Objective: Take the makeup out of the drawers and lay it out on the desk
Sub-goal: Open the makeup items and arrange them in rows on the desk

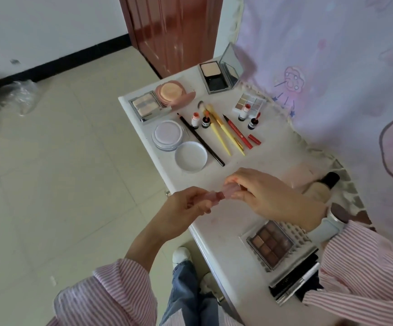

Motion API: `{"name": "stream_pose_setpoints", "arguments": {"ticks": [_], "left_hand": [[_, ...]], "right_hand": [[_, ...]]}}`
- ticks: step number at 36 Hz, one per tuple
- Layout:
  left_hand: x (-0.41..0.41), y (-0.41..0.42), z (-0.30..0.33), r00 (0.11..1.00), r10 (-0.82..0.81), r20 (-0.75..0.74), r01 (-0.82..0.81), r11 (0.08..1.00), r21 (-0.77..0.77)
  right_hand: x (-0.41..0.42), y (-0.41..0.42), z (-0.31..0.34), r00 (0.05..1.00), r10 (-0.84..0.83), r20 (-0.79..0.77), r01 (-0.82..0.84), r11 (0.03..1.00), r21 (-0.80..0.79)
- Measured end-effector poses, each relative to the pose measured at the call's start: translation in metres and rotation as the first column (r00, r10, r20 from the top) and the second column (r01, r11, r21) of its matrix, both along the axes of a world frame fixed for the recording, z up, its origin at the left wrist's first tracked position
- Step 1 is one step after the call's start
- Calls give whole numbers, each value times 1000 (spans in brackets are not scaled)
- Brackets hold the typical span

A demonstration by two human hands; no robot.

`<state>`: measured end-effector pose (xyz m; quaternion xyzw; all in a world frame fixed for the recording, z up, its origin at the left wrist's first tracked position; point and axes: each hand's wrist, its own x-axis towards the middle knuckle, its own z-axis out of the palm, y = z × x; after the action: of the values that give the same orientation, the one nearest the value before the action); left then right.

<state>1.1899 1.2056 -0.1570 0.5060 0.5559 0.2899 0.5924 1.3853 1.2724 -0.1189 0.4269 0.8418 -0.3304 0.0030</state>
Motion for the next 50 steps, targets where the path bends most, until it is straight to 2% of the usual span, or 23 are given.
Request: {"name": "stream_pose_setpoints", "arguments": {"ticks": [10,13,16,19,21,23,25,27,29,32,35,37,39,43,50], "left_hand": [[-2,13,0,997,-32,-71,30,999,-29],[-9,15,1,999,-9,-41,8,1000,-29],[-18,15,-1,996,80,29,-79,996,-41],[-20,12,-4,984,174,47,-174,985,-9],[-18,11,-10,969,247,7,-247,968,48],[-14,11,-15,940,342,5,-342,938,52],[-7,12,-16,903,430,14,-430,902,37],[2,12,-16,860,508,35,-509,861,16],[9,12,-18,828,561,13,-561,827,22],[16,11,-26,813,575,-93,-569,818,88],[17,12,-35,794,569,-212,-514,816,263],[17,13,-44,763,566,-312,-440,808,392],[17,13,-54,728,575,-373,-415,803,427],[17,14,-59,703,599,-384,-424,786,449],[21,17,-67,666,614,-424,-361,763,536]], "right_hand": [[4,4,-7,995,102,-18,-91,944,317],[12,8,-8,997,69,-24,-57,940,336],[24,16,-8,1000,-1,3,0,950,314],[29,16,-11,989,-131,-65,142,970,195],[24,12,-11,930,-324,-170,328,945,-5],[17,8,-13,798,-551,-244,489,828,-274],[12,5,-20,644,-720,-258,550,670,-498],[9,3,-26,524,-819,-234,566,540,-623],[4,2,-32,491,-839,-236,572,514,-638],[-6,0,-41,564,-768,-303,584,631,-511],[-17,1,-52,701,-616,-360,575,786,-225],[-23,2,-61,787,-497,-367,520,853,-41],[-26,3,-69,860,-380,-340,430,899,84],[-30,8,-76,928,-279,-247,324,931,166],[-31,17,-80,969,-149,-197,193,955,227]]}}
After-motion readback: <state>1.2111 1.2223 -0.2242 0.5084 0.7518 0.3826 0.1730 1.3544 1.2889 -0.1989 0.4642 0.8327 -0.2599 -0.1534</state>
